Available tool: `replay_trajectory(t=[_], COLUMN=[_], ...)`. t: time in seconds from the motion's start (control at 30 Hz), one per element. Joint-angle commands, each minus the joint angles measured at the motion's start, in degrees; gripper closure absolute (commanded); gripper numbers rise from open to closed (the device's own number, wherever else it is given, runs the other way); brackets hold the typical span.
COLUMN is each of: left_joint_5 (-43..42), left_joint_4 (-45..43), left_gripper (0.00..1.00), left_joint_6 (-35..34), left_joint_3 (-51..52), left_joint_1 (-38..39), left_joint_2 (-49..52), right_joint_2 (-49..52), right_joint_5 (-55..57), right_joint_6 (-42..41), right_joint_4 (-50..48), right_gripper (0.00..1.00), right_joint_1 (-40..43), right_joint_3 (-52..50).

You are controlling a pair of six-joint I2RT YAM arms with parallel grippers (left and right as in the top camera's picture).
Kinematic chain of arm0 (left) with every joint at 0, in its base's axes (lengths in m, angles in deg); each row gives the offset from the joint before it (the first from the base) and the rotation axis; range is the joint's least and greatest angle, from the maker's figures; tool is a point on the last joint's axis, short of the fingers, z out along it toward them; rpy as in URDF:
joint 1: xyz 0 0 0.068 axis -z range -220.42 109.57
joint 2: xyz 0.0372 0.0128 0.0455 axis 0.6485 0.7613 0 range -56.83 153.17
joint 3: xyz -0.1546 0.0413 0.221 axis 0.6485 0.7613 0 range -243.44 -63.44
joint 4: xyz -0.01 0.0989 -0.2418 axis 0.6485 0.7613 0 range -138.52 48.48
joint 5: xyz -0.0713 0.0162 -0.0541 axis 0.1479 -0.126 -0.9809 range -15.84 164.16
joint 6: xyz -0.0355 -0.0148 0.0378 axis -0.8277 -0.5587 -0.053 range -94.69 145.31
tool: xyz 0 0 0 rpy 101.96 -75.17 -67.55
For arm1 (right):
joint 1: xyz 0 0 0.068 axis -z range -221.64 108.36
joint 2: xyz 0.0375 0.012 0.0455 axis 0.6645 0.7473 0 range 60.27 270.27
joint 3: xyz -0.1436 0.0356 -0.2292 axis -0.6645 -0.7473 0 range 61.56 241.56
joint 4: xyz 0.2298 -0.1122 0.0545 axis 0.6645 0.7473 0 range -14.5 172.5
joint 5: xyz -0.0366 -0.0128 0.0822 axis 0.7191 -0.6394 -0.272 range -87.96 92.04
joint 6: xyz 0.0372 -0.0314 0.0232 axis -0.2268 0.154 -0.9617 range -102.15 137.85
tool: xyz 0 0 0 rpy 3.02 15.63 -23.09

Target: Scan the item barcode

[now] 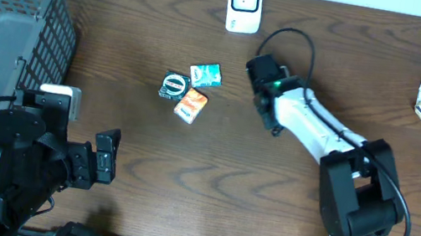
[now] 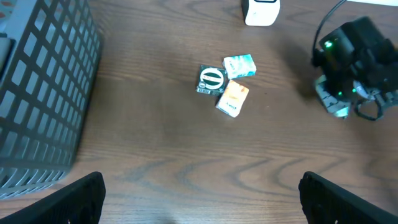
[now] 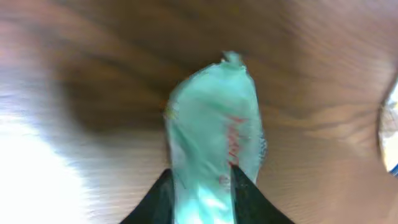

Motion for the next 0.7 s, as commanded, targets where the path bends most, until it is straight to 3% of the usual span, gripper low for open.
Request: replay_trajectory(t=[0.0, 0.2, 0.3, 0.5, 0.67], left_joint_5=[0.1, 0.1, 0.1, 0.1, 0.1], left_joint_4=[0.0, 0.0, 0.0, 0.0, 0.0], left_gripper=[0.02, 0.02, 0.02, 0.02, 0.02], left_joint_6=[-0.7, -0.7, -0.7, -0.7, -0.7], left_joint_3=[-0.5, -0.5, -0.5, -0.5, -0.5], left_joint_1=[-0.2, -0.2, -0.2, -0.2, -0.2], left_joint_2=[0.0, 0.0, 0.0, 0.0, 0.0], right_joint_2=[0.0, -0.1, -0.2, -0.2, -0.1], right_joint_5=[-3.9, -12.2, -13.0, -16.3, -19.8], right_joint_6=[-2.7, -7.6, -10.2, -9.9, -6.2], right_joint_4=[0.4, 1.6, 4.9, 11.1, 11.2], right_gripper=[0.69, 0.66, 0.55, 0.47, 0.53], right_joint_1=[-3.1, -4.5, -3.0, 2.8, 8.4], right_joint_3=[0.2, 2.6, 6.2, 12.9, 11.1])
